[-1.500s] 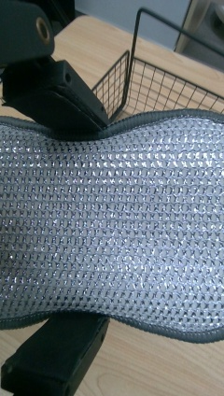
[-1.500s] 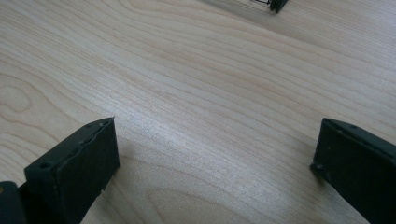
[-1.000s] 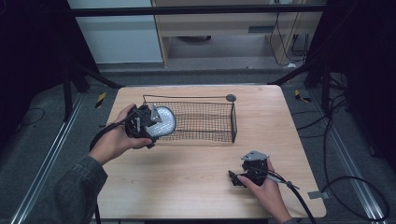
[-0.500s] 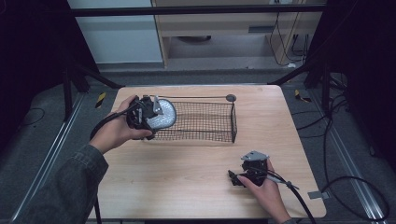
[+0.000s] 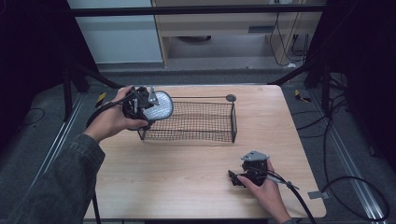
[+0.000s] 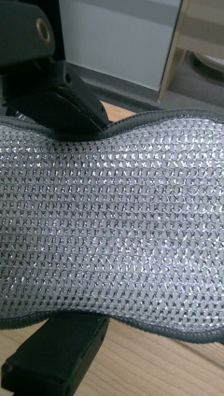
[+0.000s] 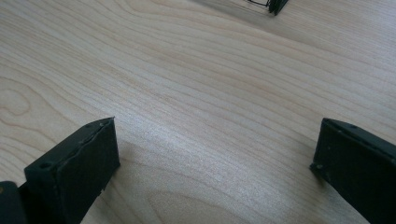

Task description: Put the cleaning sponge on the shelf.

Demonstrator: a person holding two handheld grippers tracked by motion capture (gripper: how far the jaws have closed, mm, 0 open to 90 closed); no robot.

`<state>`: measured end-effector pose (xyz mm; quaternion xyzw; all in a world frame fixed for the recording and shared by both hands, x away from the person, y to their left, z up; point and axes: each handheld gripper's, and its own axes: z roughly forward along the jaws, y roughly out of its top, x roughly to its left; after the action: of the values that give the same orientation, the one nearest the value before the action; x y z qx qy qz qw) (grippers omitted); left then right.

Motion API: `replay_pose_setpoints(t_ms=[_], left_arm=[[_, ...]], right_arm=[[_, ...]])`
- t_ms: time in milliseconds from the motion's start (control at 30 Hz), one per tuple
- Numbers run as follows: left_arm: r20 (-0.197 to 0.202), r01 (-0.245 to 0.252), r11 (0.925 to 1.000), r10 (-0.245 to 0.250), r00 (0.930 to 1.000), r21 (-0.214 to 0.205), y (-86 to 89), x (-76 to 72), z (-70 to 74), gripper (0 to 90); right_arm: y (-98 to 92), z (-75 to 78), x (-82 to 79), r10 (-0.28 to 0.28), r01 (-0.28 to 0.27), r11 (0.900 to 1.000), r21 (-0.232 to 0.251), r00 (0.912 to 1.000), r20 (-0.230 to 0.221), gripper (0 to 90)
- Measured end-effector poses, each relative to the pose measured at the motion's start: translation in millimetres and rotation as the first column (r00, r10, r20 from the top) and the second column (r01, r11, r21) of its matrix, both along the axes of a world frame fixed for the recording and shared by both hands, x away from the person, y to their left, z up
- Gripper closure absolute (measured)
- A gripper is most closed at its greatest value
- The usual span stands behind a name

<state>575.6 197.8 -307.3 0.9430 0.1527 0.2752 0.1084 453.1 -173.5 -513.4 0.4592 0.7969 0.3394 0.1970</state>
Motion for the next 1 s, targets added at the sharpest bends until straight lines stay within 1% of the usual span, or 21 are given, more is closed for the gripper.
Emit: replay_pose_setpoints(t_ms=[200, 267, 467, 500, 633, 700, 767, 833, 1000], left_arm=[[0.005, 0.016, 0.9999, -0.016, 0.9999, -0.001, -5.0, 7.5, -0.8, 8.7], [0.005, 0.020, 0.9997, -0.020, 0.9998, 0.011, -6.0, 10.7, -1.6, 8.7], [-0.007, 0.027, 0.9996, -0.027, 0.9996, 0.007, -7.2, 19.5, -7.1, 8.7], [-0.008, 0.029, 0.9995, -0.029, 0.9996, 0.012, -7.6, 20.8, -7.7, 8.7], [-0.007, 0.039, 0.9992, -0.039, 0.9992, 0.008, -9.4, 24.7, -9.6, 8.7], [-0.006, 0.035, 0.9994, -0.035, 0.9994, 0.002, -9.6, 26.6, -10.8, 8.7], [-0.011, 0.038, 0.9992, -0.038, 0.9992, 0.008, -9.6, 28.7, -11.9, 8.7], [-0.007, 0.041, 0.9990, -0.041, 0.9991, 0.017, -9.7, 30.4, -13.1, 8.7], [-0.004, 0.047, 0.9988, -0.047, 0.9989, 0.015, -10.0, 33.8, -12.7, 8.8]], right_arm=[[0.0, 0.0, 0.0, 0.000, 0.000, 1.0000, 0.000, 1.0000, 0.000, 0.4], [0.0, 0.0, 0.1, 0.000, 0.000, 1.0000, 0.000, 1.0000, 0.000, 0.4], [-0.1, 0.0, 0.2, 0.001, -0.001, 1.0000, -0.002, 1.0000, 0.001, 0.4], [-0.1, 0.0, 0.2, 0.001, -0.001, 1.0000, -0.002, 1.0000, 0.001, 0.4], [-0.1, 0.0, 0.1, 0.001, 0.000, 1.0000, -0.002, 1.0000, 0.000, 0.4], [-0.1, 0.0, 0.2, 0.001, -0.001, 1.0000, -0.002, 1.0000, 0.001, 0.4], [-0.1, 0.0, 0.1, 0.001, -0.001, 1.0000, -0.002, 1.0000, 0.001, 0.4], [-0.1, 0.0, 0.2, 0.001, -0.001, 1.0000, -0.002, 1.0000, 0.001, 0.4], [-0.1, 0.0, 0.2, 0.001, -0.001, 1.0000, -0.002, 1.0000, 0.001, 0.4]])
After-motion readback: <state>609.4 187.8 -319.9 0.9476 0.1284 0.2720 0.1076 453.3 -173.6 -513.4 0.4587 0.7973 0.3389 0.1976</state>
